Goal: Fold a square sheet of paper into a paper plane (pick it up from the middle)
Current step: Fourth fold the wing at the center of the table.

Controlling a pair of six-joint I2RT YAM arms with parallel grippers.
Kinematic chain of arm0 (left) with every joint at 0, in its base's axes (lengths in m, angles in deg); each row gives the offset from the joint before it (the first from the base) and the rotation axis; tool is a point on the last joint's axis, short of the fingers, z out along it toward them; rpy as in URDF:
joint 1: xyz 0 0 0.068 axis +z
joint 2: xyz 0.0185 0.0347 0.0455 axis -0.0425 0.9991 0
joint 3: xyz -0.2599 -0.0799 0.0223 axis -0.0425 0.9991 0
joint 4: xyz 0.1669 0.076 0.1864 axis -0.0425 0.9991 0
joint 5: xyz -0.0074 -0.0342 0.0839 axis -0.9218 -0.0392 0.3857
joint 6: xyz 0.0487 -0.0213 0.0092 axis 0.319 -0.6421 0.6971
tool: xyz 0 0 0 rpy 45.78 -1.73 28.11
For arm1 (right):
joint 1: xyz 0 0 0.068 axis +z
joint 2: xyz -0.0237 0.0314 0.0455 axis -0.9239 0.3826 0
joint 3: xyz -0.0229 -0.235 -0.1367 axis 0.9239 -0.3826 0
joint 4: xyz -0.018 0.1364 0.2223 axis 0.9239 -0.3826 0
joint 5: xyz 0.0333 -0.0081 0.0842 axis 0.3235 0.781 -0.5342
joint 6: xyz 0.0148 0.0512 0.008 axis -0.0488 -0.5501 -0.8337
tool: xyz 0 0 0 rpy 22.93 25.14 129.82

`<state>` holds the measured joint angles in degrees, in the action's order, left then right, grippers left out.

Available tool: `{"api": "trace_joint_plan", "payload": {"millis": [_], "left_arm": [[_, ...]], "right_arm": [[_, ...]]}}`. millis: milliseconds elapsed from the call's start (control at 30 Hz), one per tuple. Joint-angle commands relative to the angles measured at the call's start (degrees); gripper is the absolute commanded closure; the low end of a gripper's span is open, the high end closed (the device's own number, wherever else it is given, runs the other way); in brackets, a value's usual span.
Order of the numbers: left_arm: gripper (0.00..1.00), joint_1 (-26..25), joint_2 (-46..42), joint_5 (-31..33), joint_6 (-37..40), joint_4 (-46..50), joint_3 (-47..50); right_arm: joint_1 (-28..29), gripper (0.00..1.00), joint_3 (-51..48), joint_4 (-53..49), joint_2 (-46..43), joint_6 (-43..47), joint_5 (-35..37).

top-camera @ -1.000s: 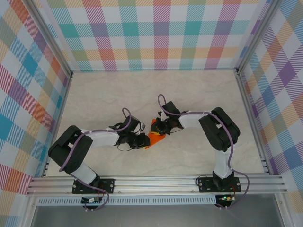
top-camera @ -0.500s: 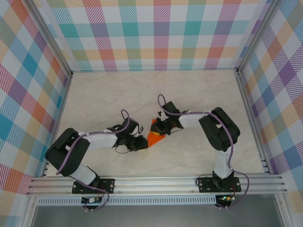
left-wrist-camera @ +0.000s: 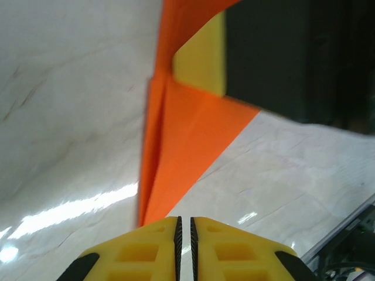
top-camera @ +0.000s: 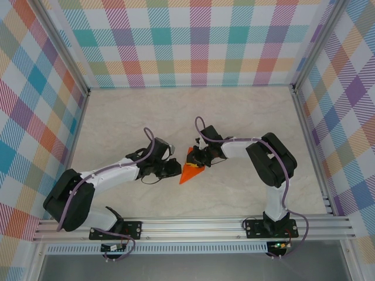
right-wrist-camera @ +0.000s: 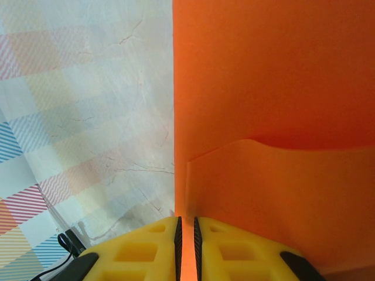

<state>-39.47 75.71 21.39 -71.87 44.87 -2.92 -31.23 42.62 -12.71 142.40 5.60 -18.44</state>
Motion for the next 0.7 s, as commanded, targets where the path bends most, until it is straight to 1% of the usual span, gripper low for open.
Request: {"api": "trace_joint_plan", "payload": {"millis": [0, 167, 333, 400, 600, 667], "left_arm": [[0.86, -0.04, 4.04, -1.71, -0.78, -3.40, -2.40], [0.87, -0.23, 10.29, -7.18, -1.66, -9.23, -3.28], [0.88, -0.40, 15.11, -7.09, -1.47, -10.53, -3.67], [0.89, -0.40, 16.92, -5.68, -1.42, -9.52, -3.70], [0.96, -0.42, 20.17, 2.37, -2.10, -4.93, -1.91], [0.97, -0.49, 20.23, 2.70, -2.55, -5.95, -0.05]], "right_arm": [[-0.24, 0.84, -0.33, -4.62, 2.86, 0.53, 3.71], [-0.24, 0.84, -0.42, -4.09, 2.86, 0.08, 3.27], [-0.24, 0.84, -0.61, -3.79, 2.69, -0.26, 3.14], [-0.24, 0.84, -0.51, -3.78, 2.69, -0.36, 3.03], [-0.32, 0.84, 0.88, -3.62, 1.14, -0.26, 1.95], [-0.69, 0.83, 2.47, -5.17, -0.50, 0.87, 2.37]]}}
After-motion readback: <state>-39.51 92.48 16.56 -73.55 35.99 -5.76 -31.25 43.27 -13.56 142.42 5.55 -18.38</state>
